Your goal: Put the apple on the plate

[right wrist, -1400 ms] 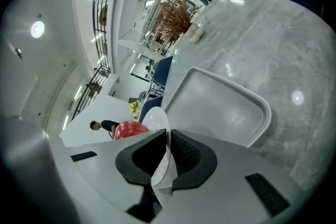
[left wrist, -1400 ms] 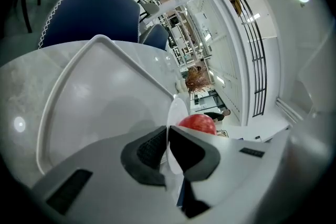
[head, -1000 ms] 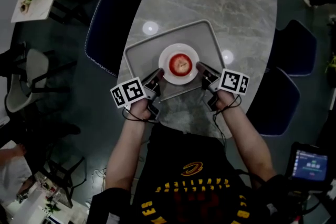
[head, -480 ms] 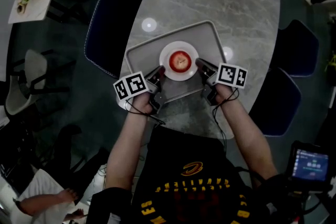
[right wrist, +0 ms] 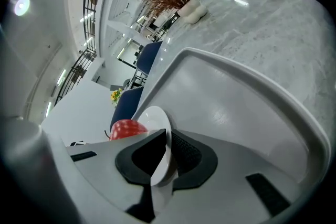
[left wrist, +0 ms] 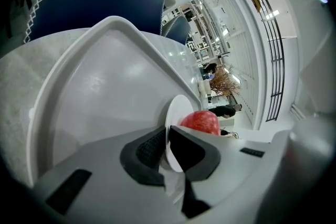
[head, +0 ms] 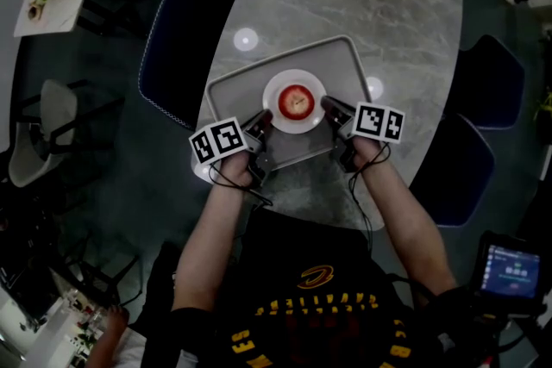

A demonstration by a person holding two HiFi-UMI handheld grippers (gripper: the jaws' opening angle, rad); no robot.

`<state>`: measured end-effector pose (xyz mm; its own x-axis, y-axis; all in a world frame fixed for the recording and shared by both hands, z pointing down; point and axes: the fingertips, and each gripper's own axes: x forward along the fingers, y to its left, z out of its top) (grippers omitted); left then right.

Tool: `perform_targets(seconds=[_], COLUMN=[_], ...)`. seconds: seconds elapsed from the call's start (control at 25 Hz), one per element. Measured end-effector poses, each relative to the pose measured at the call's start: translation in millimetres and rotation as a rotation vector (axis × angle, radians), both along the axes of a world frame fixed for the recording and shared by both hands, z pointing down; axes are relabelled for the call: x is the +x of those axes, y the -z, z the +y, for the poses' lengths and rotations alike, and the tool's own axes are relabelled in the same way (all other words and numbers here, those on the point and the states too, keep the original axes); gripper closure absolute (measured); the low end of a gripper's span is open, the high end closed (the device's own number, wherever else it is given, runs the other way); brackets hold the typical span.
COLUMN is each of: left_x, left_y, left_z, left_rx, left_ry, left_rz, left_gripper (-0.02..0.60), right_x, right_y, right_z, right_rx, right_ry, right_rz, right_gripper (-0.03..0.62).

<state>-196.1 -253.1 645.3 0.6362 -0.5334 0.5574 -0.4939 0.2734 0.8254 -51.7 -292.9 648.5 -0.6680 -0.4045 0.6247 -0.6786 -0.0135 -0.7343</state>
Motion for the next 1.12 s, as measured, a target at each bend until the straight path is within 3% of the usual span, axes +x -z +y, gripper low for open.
perform_targets(seconds=[0.44, 0.56, 0.72, 1.12], left_x=[-2, -2, -8, -9], left_y=[-1, 0, 6, 28], left_z=[0, 0, -1, 9], left_rx=[-0.005, 0.016, 0.071, 0.177], left_ry=[-0.013, -0.047, -0.081, -0.092], left_rz=[-0.044, -0.100, -0.231, -0.359], left_gripper=[0.558, 0.558, 0.551, 0.551], right_x=[-4, -5, -4, 11], right_y=[3, 3, 5, 29], right_z=[-1, -1, -1, 0], right_rx=[0.022, 0.045, 0.088, 0.241], right_ry=[0.041, 0.067, 0.103, 0.147], right_rz=[0.043, 0.083, 0.141, 0.229], right_gripper=[0.556, 0.556, 0.556, 0.556])
